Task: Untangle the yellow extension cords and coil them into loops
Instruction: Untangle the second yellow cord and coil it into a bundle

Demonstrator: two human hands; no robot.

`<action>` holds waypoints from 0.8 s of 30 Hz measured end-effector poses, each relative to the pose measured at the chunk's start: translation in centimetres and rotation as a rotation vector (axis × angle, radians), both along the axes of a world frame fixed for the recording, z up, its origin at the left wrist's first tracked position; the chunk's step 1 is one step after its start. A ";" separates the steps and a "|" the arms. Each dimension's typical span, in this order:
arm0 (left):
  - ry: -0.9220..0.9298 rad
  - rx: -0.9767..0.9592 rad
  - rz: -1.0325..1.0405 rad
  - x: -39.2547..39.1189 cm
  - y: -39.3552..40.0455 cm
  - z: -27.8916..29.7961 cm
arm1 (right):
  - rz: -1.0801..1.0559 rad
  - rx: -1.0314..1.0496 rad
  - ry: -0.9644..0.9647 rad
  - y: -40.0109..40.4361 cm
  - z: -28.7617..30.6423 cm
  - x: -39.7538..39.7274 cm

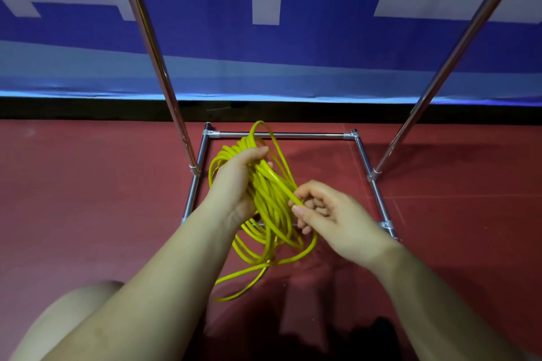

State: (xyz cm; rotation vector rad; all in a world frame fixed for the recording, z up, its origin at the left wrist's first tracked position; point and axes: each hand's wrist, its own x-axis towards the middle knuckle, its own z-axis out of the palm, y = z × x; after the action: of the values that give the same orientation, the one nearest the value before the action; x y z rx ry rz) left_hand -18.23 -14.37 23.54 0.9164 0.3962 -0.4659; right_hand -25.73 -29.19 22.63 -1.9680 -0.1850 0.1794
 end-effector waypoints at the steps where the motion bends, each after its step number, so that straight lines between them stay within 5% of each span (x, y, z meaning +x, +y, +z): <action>1: -0.003 0.000 -0.002 -0.1 0.1 0.1 | 0.032 -0.027 0.058 -0.1 0.0 0.0; 6: -0.028 -0.132 0.106 -0.1 1.6 1.2 | 0.115 -0.351 0.297 -2.2 -2.0 0.0; 13: -0.044 -0.143 0.195 0.3 3.7 1.6 | -0.008 -0.374 0.339 -5.2 -2.2 0.2; 17: -0.071 -0.145 0.177 0.6 4.6 1.4 | -0.255 -0.115 0.333 -5.8 -0.5 0.7; 24: -0.246 0.162 0.199 0.1 4.8 0.6 | -0.577 0.666 0.497 -5.3 2.3 1.6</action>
State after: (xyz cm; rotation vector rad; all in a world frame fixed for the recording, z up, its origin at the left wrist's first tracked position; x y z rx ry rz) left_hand -18.14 -9.62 24.14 1.0655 0.2985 -0.1375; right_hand -24.14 -34.53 24.91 -1.1992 0.5772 0.1895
